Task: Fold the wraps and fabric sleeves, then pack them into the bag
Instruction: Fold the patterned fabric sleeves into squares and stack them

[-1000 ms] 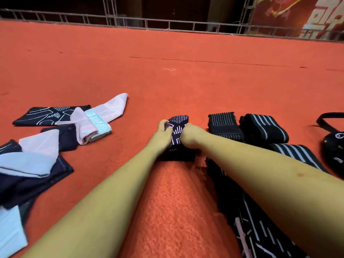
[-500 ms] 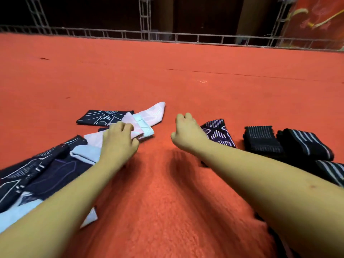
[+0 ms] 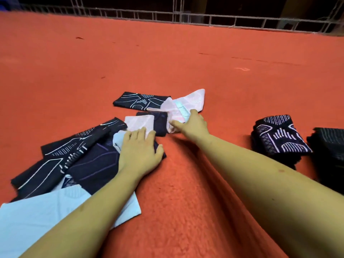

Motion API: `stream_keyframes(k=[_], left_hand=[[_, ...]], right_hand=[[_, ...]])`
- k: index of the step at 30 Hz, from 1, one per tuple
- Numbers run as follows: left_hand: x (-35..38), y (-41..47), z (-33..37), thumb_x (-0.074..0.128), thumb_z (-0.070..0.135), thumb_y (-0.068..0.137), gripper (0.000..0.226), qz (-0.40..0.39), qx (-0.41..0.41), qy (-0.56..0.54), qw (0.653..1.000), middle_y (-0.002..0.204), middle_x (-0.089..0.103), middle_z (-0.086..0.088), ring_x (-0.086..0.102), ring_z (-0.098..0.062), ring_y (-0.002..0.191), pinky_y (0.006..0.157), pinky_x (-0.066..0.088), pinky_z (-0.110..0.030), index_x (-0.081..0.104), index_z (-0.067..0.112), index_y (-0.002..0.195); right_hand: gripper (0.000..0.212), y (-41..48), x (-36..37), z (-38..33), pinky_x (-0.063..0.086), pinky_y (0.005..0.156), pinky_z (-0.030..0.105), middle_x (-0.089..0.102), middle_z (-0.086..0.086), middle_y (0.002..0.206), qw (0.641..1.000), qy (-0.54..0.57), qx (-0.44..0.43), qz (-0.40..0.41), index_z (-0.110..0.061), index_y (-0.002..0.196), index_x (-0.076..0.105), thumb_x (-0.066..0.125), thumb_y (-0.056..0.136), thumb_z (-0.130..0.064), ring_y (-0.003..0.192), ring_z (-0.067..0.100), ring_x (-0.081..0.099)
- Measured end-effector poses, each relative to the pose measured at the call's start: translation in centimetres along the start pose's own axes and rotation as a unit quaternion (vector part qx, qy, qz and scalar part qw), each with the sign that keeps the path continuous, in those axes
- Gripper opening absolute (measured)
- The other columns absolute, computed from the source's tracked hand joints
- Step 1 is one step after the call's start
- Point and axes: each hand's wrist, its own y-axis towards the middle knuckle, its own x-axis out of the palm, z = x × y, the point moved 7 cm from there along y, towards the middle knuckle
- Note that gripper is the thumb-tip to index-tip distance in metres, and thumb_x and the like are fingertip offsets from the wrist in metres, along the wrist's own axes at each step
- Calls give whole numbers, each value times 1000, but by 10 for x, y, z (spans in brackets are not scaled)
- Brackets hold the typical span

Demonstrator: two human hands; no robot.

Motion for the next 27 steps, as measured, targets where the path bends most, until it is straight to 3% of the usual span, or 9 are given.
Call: stream_keyframes(k=[3, 6, 9, 12, 17, 20, 23, 25, 27], left_hand=[[1, 1, 0, 19, 56, 85, 70, 5, 2, 1, 1000, 146, 47, -12, 45, -28, 129, 109, 22, -42, 49, 23, 138], [1, 2, 0, 20, 57, 86, 69, 7, -2, -6, 1000, 147, 46, -10, 43, -27, 130, 110, 20, -41, 47, 23, 140], [-1, 4, 0, 18, 60, 87, 69, 15, -4, -28, 999, 139, 53, -8, 46, -27, 127, 107, 20, -40, 50, 21, 135], [-6, 3, -2, 18, 64, 91, 68, 37, -10, -91, 995, 125, 63, -5, 53, -26, 119, 102, 25, -38, 56, 19, 124], [-30, -12, 0, 13, 69, 88, 72, 10, -9, -214, 977, 110, 71, -4, 58, -26, 113, 92, 34, -39, 63, 26, 117], [-40, -29, 6, 18, 76, 84, 71, -59, -60, -405, 910, 108, 70, -6, 58, -28, 109, 91, 41, -37, 63, 26, 108], [-58, -56, 32, 51, 53, 96, 33, -78, -75, -584, 804, 110, 66, 2, 58, -15, 103, 87, 42, -28, 62, 26, 111], [-66, -75, 40, 63, 41, 93, 25, -64, -80, -621, 777, 103, 68, 2, 58, -10, 92, 79, 45, -25, 66, 21, 108], [-72, -95, 36, 67, 32, 90, 18, -34, -94, -623, 776, 98, 68, 3, 58, -9, 87, 78, 44, -25, 69, 18, 101]], right_hand=[[69, 14, 7, 10, 40, 93, 39, 60, 14, 121, 998, 3, 53, 15, -10, 120, 55, 74, 72, -55, 118, 36, 54], [43, 14, 5, 4, 40, 67, 35, 59, 10, 87, 996, 78, 48, 18, -8, 95, 64, 68, 65, -38, 94, 35, 64], [33, -1, -12, -8, 34, 58, 31, 53, 6, 69, 995, 87, 2, 37, -10, 78, 59, 54, 58, -36, 70, 28, 53], [19, -29, -39, -13, 27, 46, 27, 43, -2, 57, 996, 71, -30, 35, -15, 65, 48, 65, 72, -21, 58, 21, 44], [19, -94, -68, -10, 48, 60, 37, 57, 3, 67, 998, 14, -64, 21, -20, 65, 50, 57, 52, -32, 72, 31, 58], [24, -135, -70, -6, 52, 66, 43, 62, 8, 78, 996, -4, -84, 4, -22, 67, 48, 56, 49, -37, 77, 35, 60], [26, -176, -74, -4, 48, 64, 41, 63, 9, 79, 994, 8, -107, -19, -20, 71, 52, 59, 52, -36, 76, 34, 58], [25, -201, -78, 1, 45, 61, 38, 64, 5, 74, 992, 53, -107, -35, -15, 77, 59, 69, 61, -32, 68, 27, 56], [27, -225, -84, 9, 41, 57, 35, 58, -4, 67, 990, 92, -93, -49, -14, 76, 60, 77, 67, -34, 62, 14, 48]])
